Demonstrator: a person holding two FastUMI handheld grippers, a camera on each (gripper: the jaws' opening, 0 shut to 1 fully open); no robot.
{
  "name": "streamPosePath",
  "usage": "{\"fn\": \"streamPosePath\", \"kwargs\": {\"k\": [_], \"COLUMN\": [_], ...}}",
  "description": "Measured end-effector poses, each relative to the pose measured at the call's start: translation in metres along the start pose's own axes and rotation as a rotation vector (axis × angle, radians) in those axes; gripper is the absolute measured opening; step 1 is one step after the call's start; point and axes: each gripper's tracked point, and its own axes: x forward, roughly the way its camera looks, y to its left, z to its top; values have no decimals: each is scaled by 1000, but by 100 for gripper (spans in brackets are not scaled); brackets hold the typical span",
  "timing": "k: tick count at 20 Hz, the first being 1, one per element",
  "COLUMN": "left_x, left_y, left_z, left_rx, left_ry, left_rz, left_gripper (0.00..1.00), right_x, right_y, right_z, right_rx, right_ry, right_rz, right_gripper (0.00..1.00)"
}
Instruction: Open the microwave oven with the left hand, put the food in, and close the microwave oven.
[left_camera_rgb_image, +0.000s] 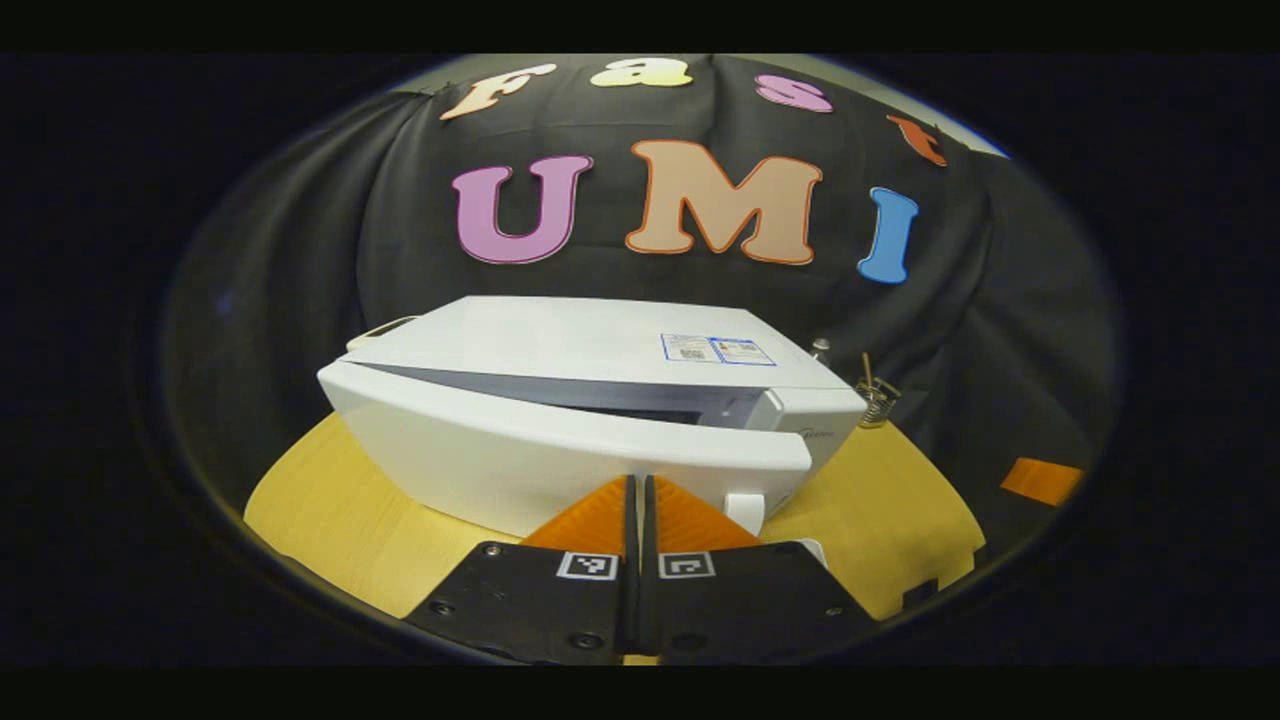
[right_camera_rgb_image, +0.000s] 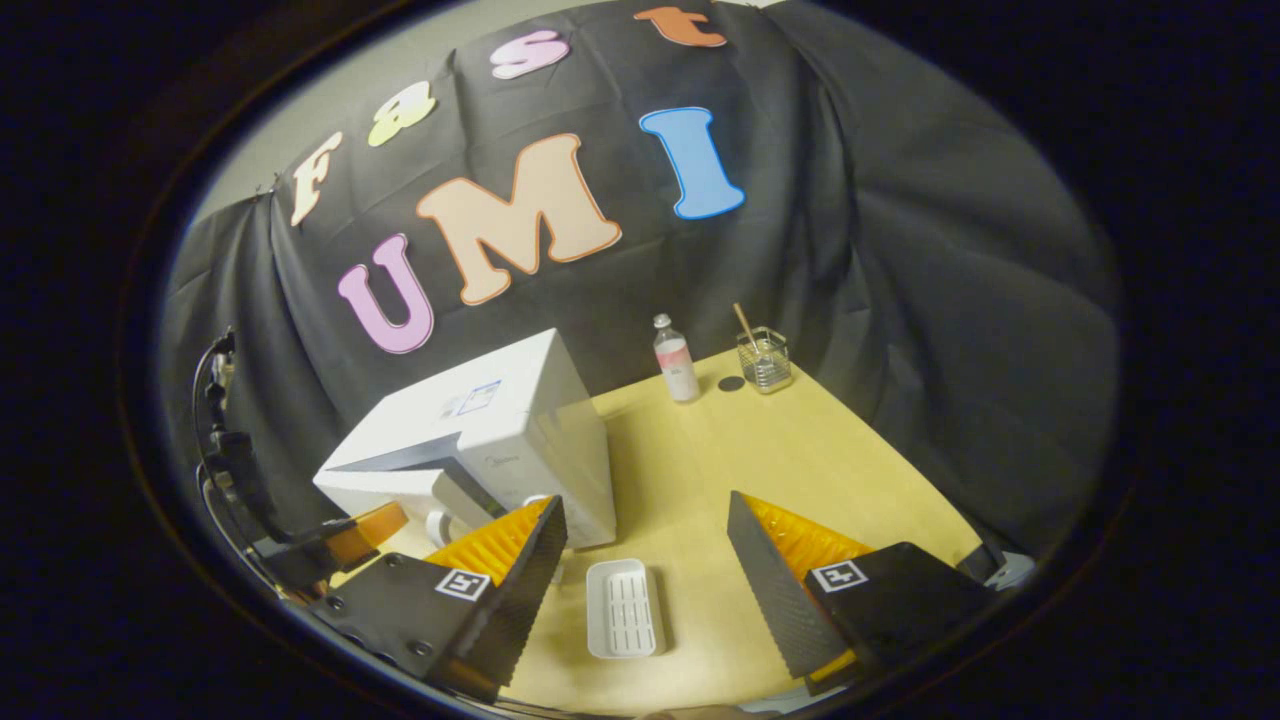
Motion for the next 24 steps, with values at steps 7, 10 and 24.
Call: {"fn": "streamPosePath", "kwargs": {"k": [7,10,24], "left_x": [18,26,32], "left_y": [-3,-1,-2], "left_z": [2,0,5], "left_rx": [8,0,-5], "left_ry": [0,11,-15], "left_rz": [-9,-1,45], "left_gripper": [0,1,1], "right_x": [-3,-1,14], "right_y": [2,1,9], "right_z": [4,5,2], "right_rx": [19,25,-6], "right_ry": [-12,-13,8], "right_rz": [11,8,28], "right_gripper": [100,100,92]}}
